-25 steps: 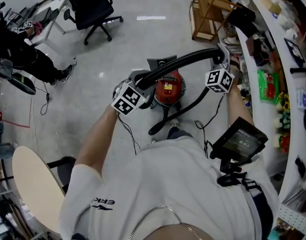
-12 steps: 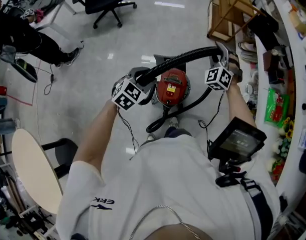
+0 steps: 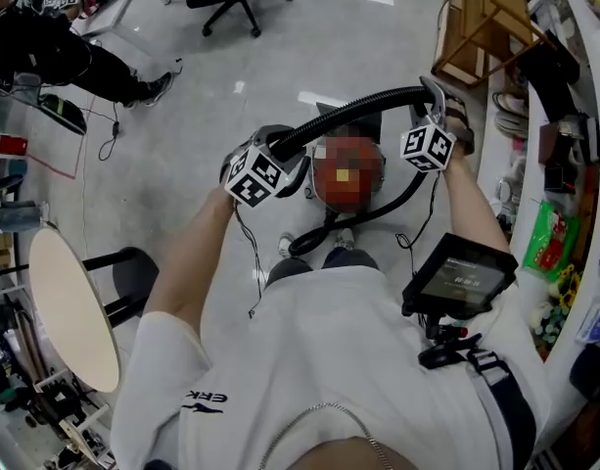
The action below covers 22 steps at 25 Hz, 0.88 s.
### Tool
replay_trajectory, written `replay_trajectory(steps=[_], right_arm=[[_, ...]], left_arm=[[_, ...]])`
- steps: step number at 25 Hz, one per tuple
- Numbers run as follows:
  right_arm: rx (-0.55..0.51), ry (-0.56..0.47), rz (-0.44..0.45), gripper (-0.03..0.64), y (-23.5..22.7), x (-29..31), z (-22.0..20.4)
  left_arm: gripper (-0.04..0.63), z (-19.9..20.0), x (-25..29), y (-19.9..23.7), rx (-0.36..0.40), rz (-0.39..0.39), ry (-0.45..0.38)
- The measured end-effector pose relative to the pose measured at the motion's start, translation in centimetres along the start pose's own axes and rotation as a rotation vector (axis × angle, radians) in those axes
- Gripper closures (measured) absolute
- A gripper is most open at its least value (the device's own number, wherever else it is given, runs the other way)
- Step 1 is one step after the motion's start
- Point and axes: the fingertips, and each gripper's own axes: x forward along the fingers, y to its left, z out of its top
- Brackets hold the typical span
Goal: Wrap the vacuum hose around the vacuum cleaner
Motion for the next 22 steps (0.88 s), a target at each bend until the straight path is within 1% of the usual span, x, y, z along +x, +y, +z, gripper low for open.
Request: replay_trajectory(steps=[6,13,17,22], right_arm=[[-0.024,0.012,0.056,0.445,2.6,4.1,-0.1],[-0.110,0.007,0.123,0.446,5.4,9.4,0.1],[-0.137,0.001,0.160,0.446,7.0,13.1,0.7],[-0.167,-0.014,0.209,0.446,10.0,17.9,2.1]], left_arm=[[0.430,-2.8,2.6,1.8,-0.046,-0.013,0.050],[0.430,-6.6,6.2,4.3,-0.083,-0.039,0.080],[0.430,-8.6,8.2,6.1,-0.116,-0.029,0.099],[0.430,-12.1,10.2,8.2,-0.165,-0.001,0.144]])
